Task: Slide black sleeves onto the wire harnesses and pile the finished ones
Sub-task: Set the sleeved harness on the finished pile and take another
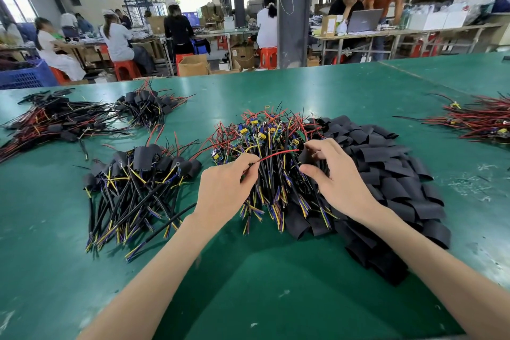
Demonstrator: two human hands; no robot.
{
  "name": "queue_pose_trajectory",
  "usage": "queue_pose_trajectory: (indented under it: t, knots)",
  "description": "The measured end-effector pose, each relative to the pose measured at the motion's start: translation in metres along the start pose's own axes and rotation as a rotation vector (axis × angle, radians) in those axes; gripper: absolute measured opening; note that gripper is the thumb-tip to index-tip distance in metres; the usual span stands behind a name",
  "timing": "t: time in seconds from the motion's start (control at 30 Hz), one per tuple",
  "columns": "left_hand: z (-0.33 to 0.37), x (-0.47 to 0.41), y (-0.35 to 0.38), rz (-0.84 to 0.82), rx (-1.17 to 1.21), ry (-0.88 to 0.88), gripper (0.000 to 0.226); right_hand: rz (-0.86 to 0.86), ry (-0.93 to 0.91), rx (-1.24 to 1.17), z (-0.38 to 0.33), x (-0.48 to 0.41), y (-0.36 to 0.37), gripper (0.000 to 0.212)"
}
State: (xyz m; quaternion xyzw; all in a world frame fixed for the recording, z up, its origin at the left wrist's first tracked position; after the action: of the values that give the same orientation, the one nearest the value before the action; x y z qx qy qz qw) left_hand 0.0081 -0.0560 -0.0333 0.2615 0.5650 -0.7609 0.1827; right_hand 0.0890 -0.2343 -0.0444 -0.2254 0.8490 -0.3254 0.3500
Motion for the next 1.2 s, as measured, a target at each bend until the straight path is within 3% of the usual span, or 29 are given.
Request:
queue_pose_trajectory:
  t: [0.27,0.6,0.83,0.97,1.1,1.2]
  knots:
    - [0.005,-0.001,-0.006,0.042,-0.097,0.084,0.007,-0.004,-0.039,0.044,-0.006,0.001,-0.001,0.036]
    - [0.014,0.000,-0.003,-0.003,-0.026,0.180,0.009,-0.011,-0.113,0.428,-0.018,0.002,0.002,0.041]
    - [0.024,0.002,0.016,-0.351,0.330,0.248,0.046,-0.034,-0.265,0.528,-0.038,0.003,0.015,0.039]
    - [0.023,0.000,0.019,-0.293,0.434,0.241,0.074,-0.155,-0.288,0.577,-0.041,0.005,0.030,0.038]
    - [0.015,-0.001,0.022,-0.312,0.533,0.182,0.072,-0.207,-0.213,0.612,-0.034,0.005,0.038,0.041]
    - [0.005,-0.001,0.021,-0.339,0.389,0.122,0.063,-0.175,-0.184,0.612,-0.030,0.004,0.035,0.042]
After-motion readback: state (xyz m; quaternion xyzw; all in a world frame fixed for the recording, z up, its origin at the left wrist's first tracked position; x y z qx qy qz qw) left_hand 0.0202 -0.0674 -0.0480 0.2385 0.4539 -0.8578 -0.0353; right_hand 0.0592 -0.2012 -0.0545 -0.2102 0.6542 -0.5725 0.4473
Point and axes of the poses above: each hand's wrist, its own x-axis away from the middle knuckle, its own y-axis out of the palm, z = x × y, the point moved 6 cm from there along -x, towards the middle knuckle, and after that the axes turned 15 degrees about -z, right-handed, at the moved point
